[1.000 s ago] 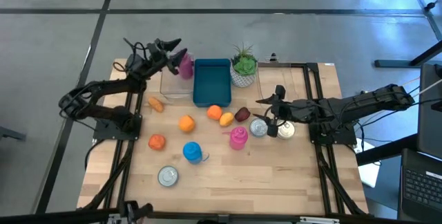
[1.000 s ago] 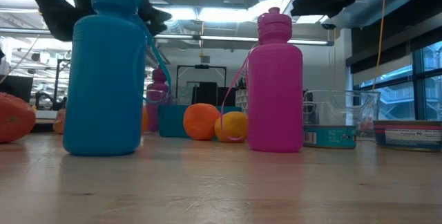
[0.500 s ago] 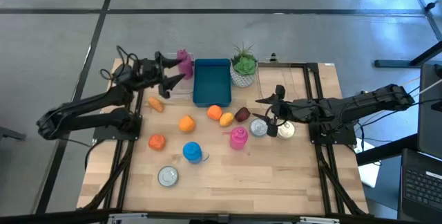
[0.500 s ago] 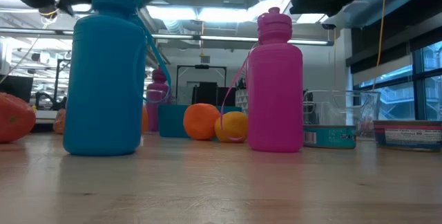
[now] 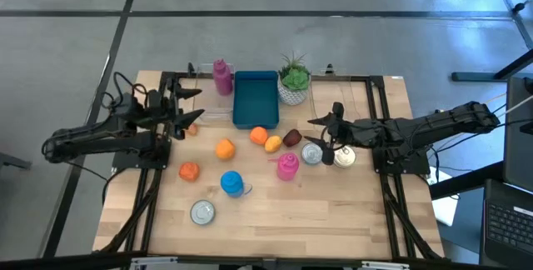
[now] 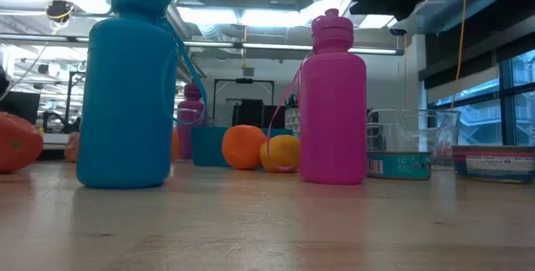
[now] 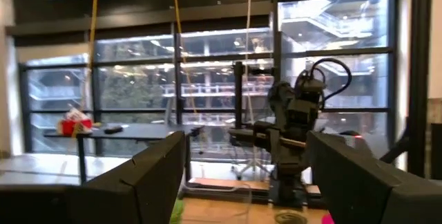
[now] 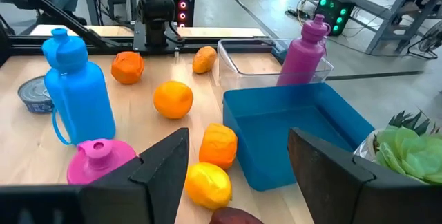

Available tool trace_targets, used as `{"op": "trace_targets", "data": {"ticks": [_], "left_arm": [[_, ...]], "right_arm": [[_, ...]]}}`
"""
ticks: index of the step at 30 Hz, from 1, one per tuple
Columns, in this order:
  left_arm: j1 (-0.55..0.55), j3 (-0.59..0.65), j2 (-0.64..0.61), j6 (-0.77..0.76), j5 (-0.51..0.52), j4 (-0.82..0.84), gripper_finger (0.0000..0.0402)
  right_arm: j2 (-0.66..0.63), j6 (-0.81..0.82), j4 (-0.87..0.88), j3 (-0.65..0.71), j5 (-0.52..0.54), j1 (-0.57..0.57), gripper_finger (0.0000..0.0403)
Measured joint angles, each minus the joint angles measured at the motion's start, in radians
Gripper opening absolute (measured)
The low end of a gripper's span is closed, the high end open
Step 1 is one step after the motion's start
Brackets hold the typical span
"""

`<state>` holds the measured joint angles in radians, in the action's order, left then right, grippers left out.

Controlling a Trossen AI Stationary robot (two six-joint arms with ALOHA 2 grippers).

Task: Pick & Place Food Item
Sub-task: Put the left mango into the right transparent bin

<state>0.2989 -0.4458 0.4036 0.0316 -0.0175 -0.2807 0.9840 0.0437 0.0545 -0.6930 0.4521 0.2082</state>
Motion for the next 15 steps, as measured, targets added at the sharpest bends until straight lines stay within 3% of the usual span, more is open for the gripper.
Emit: {"op": "trace_targets", "data": {"ticks": [6,15], "left_arm": [[-0.162,0.0,0.012,0.086,0.126,0.004,0.0292],[-0.414,0.0,0.137,0.147,0.182,-0.014,0.0292]], "right_arm": [[0.009,-0.003,-0.01,0.0,0.0,0.0,0.0242],[0.099,-0.112,-0.08,0.0,0.001,-0.002,0.0242]]}}
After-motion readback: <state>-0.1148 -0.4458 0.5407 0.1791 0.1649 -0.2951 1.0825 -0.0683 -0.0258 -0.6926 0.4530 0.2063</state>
